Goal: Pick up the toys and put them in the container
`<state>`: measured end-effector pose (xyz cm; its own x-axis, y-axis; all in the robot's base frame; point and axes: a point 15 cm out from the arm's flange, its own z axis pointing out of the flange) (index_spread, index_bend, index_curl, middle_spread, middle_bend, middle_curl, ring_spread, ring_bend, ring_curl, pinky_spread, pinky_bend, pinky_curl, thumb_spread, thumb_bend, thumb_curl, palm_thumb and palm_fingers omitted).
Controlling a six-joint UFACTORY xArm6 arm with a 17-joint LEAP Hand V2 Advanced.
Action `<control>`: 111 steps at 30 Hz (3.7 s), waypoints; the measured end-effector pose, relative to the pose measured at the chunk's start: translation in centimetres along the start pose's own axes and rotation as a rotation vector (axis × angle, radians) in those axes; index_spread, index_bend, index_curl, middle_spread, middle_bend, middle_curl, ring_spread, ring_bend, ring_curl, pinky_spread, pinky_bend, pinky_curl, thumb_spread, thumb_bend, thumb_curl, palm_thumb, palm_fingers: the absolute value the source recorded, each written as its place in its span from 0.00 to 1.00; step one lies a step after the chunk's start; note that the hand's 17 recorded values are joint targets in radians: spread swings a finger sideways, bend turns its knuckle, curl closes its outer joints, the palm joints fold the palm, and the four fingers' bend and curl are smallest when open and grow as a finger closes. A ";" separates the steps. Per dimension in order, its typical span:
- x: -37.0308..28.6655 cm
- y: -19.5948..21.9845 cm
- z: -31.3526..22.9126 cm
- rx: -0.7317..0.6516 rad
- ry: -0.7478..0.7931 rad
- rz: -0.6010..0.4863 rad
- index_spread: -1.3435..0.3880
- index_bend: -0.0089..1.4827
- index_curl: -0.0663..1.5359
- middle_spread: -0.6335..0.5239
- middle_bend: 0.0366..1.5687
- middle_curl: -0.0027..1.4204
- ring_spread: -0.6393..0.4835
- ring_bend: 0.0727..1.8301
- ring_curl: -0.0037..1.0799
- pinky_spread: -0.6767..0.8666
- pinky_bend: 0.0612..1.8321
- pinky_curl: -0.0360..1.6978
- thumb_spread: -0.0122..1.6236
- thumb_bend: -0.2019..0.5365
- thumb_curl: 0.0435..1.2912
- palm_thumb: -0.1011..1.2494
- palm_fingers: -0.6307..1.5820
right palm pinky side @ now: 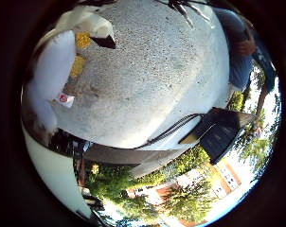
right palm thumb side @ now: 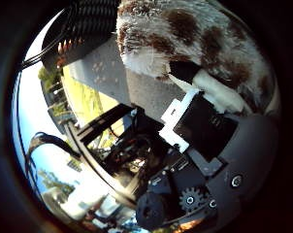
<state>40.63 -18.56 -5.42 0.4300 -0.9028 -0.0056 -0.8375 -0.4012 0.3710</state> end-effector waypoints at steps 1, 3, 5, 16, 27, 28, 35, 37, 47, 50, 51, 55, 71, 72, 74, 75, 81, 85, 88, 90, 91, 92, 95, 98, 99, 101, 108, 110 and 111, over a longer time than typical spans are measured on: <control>0.3 0.7 -0.8 0.009 0.005 0.012 0.45 0.21 0.13 0.39 0.63 0.55 0.55 0.67 0.67 0.67 0.64 0.36 0.63 0.27 0.36 0.79 0.78; 0.3 1.7 -3.0 0.012 0.017 0.021 0.42 0.24 0.13 0.38 0.66 0.58 0.53 0.68 0.68 0.66 0.68 0.39 0.64 0.28 0.38 0.82 0.78; -0.6 2.6 -4.3 -0.027 0.009 0.014 0.39 0.29 0.14 0.38 0.69 0.61 0.51 0.68 0.70 0.64 0.71 0.42 0.65 0.28 0.41 0.84 0.77; -7.8 8.0 -21.4 -0.033 0.004 -0.038 0.25 0.47 0.16 0.36 0.75 0.70 0.46 0.73 0.78 0.58 0.77 0.51 0.68 0.25 0.48 0.82 0.71; -19.5 5.4 -33.9 0.138 0.007 -0.209 0.18 0.56 0.19 0.36 0.78 0.75 0.45 0.76 0.82 0.54 0.81 0.55 0.69 0.25 0.53 0.80 0.68; -20.2 4.8 -34.7 0.157 0.001 -0.207 0.17 0.56 0.19 0.36 0.78 0.75 0.45 0.76 0.82 0.54 0.82 0.55 0.69 0.25 0.54 0.80 0.68; -24.1 -1.3 -36.9 0.197 -0.023 -0.200 0.15 0.59 0.22 0.36 0.80 0.76 0.44 0.78 0.84 0.53 0.83 0.56 0.69 0.25 0.56 0.79 0.66; -24.9 -3.5 -36.7 0.199 -0.033 -0.198 0.15 0.59 0.22 0.37 0.80 0.76 0.44 0.78 0.84 0.53 0.84 0.56 0.69 0.25 0.57 0.79 0.66; -27.2 -15.9 -32.2 0.211 -0.067 -0.153 0.13 0.59 0.29 0.37 0.83 0.77 0.43 0.80 0.84 0.52 0.85 0.57 0.70 0.24 0.58 0.74 0.64; -27.7 -18.5 -29.6 0.208 -0.069 -0.146 0.12 0.59 0.32 0.37 0.83 0.77 0.44 0.81 0.85 0.52 0.84 0.58 0.72 0.25 0.56 0.73 0.62; -27.9 -19.4 -29.1 0.221 -0.065 -0.145 0.12 0.58 0.33 0.37 0.84 0.77 0.44 0.82 0.85 0.51 0.84 0.58 0.72 0.25 0.56 0.73 0.61; -28.7 -22.4 -26.5 0.255 -0.054 -0.149 0.12 0.55 0.37 0.38 0.84 0.76 0.45 0.84 0.84 0.51 0.83 0.59 0.73 0.25 0.53 0.73 0.58; -28.6 -21.9 -23.8 0.184 -0.052 -0.188 0.50 0.22 0.32 0.57 0.14 0.35 0.81 0.35 0.39 0.72 0.55 0.41 0.67 0.22 0.43 0.66 0.22; -28.0 -21.5 -24.1 0.180 -0.055 -0.183 0.51 0.20 0.31 0.57 0.12 0.34 0.82 0.33 0.37 0.73 0.54 0.40 0.66 0.23 0.43 0.66 0.23; -27.2 -20.7 -25.7 0.190 -0.056 -0.178 0.51 0.17 0.30 0.59 0.09 0.32 0.82 0.31 0.35 0.74 0.52 0.38 0.66 0.23 0.42 0.65 0.24; -26.4 -20.2 -26.5 0.196 -0.059 -0.172 0.51 0.15 0.29 0.59 0.08 0.31 0.83 0.30 0.34 0.75 0.51 0.37 0.66 0.23 0.41 0.65 0.25; -21.4 -16.9 -30.7 0.223 -0.057 -0.132 0.52 0.13 0.27 0.60 0.07 0.26 0.84 0.26 0.31 0.77 0.45 0.33 0.66 0.23 0.39 0.65 0.27; -16.1 -14.3 -32.3 0.222 -0.009 -0.098 0.53 0.13 0.26 0.60 0.08 0.25 0.84 0.25 0.30 0.77 0.42 0.31 0.66 0.23 0.38 0.65 0.28; -11.4 -12.5 -32.1 0.210 0.030 -0.060 0.54 0.13 0.25 0.59 0.09 0.24 0.84 0.24 0.30 0.77 0.40 0.29 0.66 0.23 0.37 0.63 0.29; -8.7 -11.5 -31.7 0.205 0.045 -0.037 0.55 0.13 0.25 0.59 0.09 0.24 0.84 0.23 0.29 0.77 0.39 0.28 0.67 0.23 0.37 0.63 0.29; -7.5 -11.0 -31.3 0.198 0.047 -0.027 0.55 0.13 0.25 0.59 0.09 0.24 0.83 0.23 0.29 0.77 0.39 0.28 0.67 0.23 0.36 0.63 0.30; -6.2 -10.6 -30.7 0.192 0.046 -0.018 0.56 0.13 0.25 0.58 0.09 0.24 0.83 0.23 0.29 0.77 0.38 0.27 0.67 0.23 0.36 0.62 0.30; -3.0 -10.3 -27.8 0.166 0.052 -0.015 0.57 0.13 0.24 0.58 0.09 0.24 0.83 0.22 0.29 0.77 0.36 0.26 0.67 0.23 0.35 0.62 0.30; -0.5 -10.3 -24.5 0.135 0.055 -0.011 0.57 0.12 0.24 0.58 0.09 0.23 0.82 0.22 0.29 0.77 0.36 0.25 0.67 0.24 0.35 0.63 0.30; 0.1 -10.5 -23.5 0.132 0.061 -0.010 0.58 0.12 0.24 0.58 0.09 0.23 0.82 0.21 0.29 0.76 0.36 0.24 0.67 0.24 0.35 0.63 0.31; 1.3 -11.1 -21.3 0.116 0.080 -0.021 0.59 0.13 0.24 0.57 0.09 0.23 0.82 0.21 0.29 0.76 0.35 0.24 0.68 0.24 0.34 0.63 0.31; 3.4 -13.4 -14.0 0.073 0.142 -0.090 0.60 0.13 0.23 0.57 0.09 0.23 0.82 0.20 0.29 0.76 0.35 0.22 0.67 0.23 0.33 0.63 0.32; 3.3 -14.4 -12.3 0.067 0.162 -0.122 0.60 0.12 0.23 0.57 0.09 0.22 0.81 0.19 0.29 0.76 0.35 0.22 0.67 0.23 0.33 0.63 0.32; 3.2 -14.9 -11.5 0.061 0.173 -0.139 0.60 0.12 0.23 0.57 0.09 0.22 0.81 0.19 0.29 0.76 0.35 0.22 0.67 0.23 0.33 0.63 0.32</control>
<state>58.36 -13.70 -0.25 0.5897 -0.8003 0.1081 -0.7827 -0.5334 0.3206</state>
